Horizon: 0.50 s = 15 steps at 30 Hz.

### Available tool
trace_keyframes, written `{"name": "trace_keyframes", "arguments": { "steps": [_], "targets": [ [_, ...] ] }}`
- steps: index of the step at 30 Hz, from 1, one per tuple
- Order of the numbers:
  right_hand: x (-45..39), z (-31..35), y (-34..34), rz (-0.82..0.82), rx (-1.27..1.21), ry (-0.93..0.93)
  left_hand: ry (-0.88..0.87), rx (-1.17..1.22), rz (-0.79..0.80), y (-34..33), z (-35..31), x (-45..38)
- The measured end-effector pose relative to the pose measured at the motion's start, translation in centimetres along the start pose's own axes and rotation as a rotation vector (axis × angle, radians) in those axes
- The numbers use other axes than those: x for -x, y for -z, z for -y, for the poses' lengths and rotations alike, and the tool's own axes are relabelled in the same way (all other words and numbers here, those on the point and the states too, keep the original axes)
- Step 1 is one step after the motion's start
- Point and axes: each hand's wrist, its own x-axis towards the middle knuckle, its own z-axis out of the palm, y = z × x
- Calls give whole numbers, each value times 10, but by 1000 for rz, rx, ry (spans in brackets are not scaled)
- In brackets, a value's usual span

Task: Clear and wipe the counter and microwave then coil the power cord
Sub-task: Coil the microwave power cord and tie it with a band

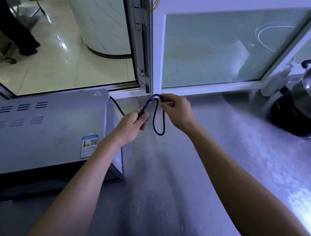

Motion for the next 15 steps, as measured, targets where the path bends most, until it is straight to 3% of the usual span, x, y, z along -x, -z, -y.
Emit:
{"name": "trace_keyframes", "arguments": {
  "steps": [5,10,15],
  "targets": [
    [6,1,-2,97,251,204,0,-49,36,1,-3,0],
    [3,5,-5,-139,491,306,-13,-56,56,6,-3,3],
    [-2,3,-4,-140,506,328,-40,-19,49,12,-2,7]
  ]
}}
